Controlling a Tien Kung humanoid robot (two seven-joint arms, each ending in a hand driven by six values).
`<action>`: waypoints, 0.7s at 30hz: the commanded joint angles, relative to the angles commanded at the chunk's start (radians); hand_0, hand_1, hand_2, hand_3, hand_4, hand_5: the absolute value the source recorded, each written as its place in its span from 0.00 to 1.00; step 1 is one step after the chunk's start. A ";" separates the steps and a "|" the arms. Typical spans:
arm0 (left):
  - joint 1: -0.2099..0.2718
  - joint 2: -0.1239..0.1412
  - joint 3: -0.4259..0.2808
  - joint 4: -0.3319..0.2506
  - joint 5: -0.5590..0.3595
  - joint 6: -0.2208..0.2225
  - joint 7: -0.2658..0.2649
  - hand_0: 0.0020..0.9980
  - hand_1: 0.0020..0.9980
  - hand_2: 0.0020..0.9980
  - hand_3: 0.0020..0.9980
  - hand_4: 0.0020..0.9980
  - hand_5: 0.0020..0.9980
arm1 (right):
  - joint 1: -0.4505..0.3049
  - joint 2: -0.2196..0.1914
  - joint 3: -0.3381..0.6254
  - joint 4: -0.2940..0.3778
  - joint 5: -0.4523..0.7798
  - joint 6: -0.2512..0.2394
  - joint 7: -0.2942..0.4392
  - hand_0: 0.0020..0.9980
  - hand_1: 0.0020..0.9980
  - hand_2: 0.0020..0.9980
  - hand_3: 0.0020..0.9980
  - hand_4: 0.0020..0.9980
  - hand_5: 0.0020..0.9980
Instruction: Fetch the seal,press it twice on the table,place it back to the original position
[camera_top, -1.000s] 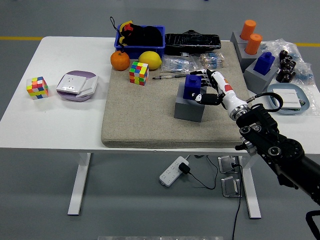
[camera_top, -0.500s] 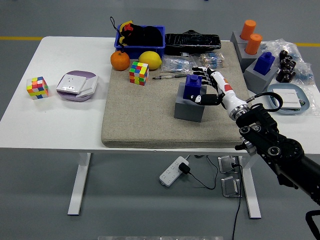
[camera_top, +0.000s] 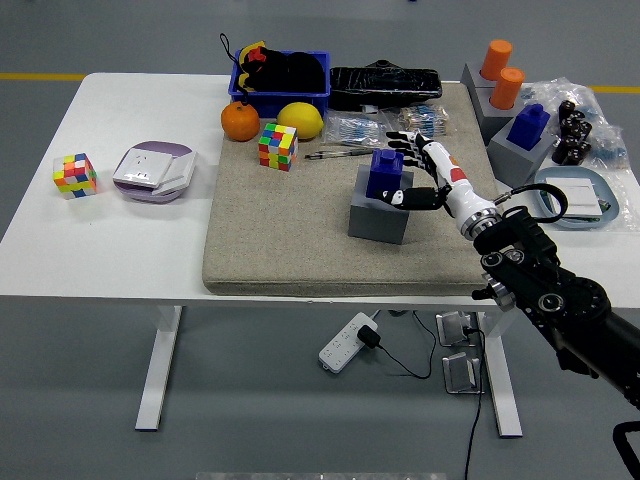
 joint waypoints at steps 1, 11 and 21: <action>0.000 0.000 0.000 0.000 0.000 0.000 0.000 0.83 0.79 0.75 0.81 0.73 0.37 | -0.002 -0.001 0.004 0.006 -0.002 0.003 -0.002 0.99 0.96 0.95 0.98 1.00 0.22; 0.006 -0.002 -0.003 0.001 0.000 0.001 0.001 0.83 0.79 0.75 0.81 0.73 0.37 | -0.025 -0.030 0.066 0.062 -0.042 0.033 -0.037 1.00 1.00 1.00 1.00 1.00 0.41; 0.012 -0.002 -0.008 0.003 0.003 0.003 0.002 0.83 0.79 0.75 0.81 0.73 0.37 | -0.101 -0.100 0.156 0.186 -0.105 0.058 -0.082 1.00 1.00 1.00 1.00 1.00 0.50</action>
